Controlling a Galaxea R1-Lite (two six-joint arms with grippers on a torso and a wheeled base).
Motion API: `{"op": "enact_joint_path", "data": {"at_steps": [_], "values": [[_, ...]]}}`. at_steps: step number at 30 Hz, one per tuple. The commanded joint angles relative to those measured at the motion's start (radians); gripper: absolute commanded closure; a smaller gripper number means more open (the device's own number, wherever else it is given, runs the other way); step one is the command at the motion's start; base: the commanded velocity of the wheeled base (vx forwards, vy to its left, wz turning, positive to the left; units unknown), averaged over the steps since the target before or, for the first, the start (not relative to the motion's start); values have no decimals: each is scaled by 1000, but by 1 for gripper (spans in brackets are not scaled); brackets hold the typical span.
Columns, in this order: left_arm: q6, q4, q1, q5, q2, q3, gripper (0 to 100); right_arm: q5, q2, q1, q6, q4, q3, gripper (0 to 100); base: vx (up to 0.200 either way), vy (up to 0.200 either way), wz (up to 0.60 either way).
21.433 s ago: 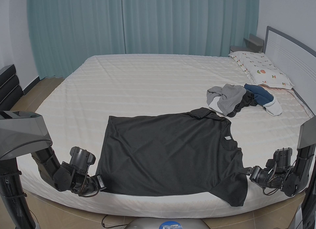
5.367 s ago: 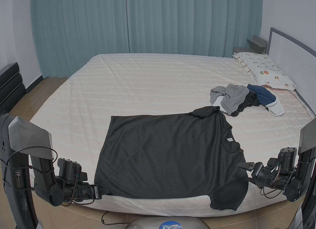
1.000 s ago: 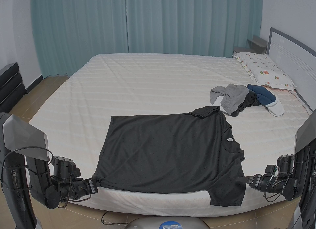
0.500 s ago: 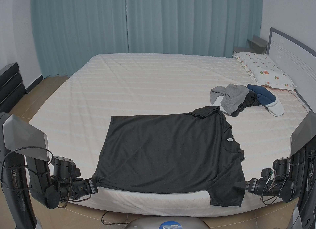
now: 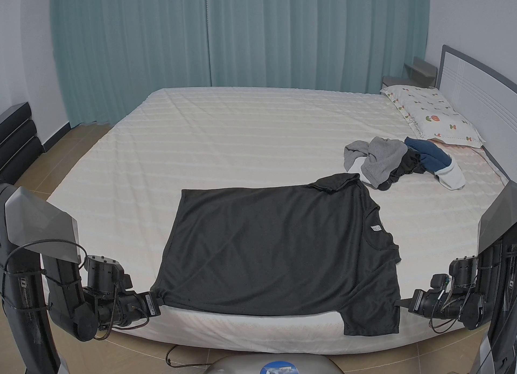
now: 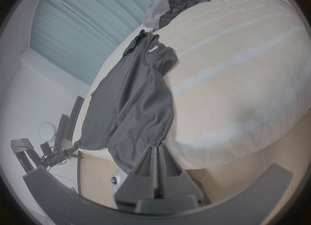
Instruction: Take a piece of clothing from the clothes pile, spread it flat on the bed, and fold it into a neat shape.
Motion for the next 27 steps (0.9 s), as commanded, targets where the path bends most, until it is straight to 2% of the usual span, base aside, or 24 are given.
{"op": "enact_joint_path", "data": {"at_steps": [1,4,6,11,17,20,23,27], "values": [[2,0,1,0,-4,10,100,-3,-44,-18,-1,22,18,100,0,0,0],[4,-2,1,0,-5,16,100,-4,-88,-19,-9,97,18,100,0,0,0],[7,-2,1,0,-5,19,100,-4,-172,-19,-18,218,18,100,0,0,0],[111,-2,5,0,-4,66,100,-57,-283,-31,-47,431,18,100,0,0,0],[126,-2,5,2,-8,80,100,-78,-332,-47,-49,505,18,100,0,0,0],[142,-2,4,9,-13,91,100,-107,-361,-45,-73,588,18,100,0,0,0],[155,-2,5,19,-13,99,100,-109,-390,-45,-95,634,18,100,0,0,0],[208,-2,1,26,-19,134,100,-118,-445,-45,-104,704,18,100,0,0,0]]}}
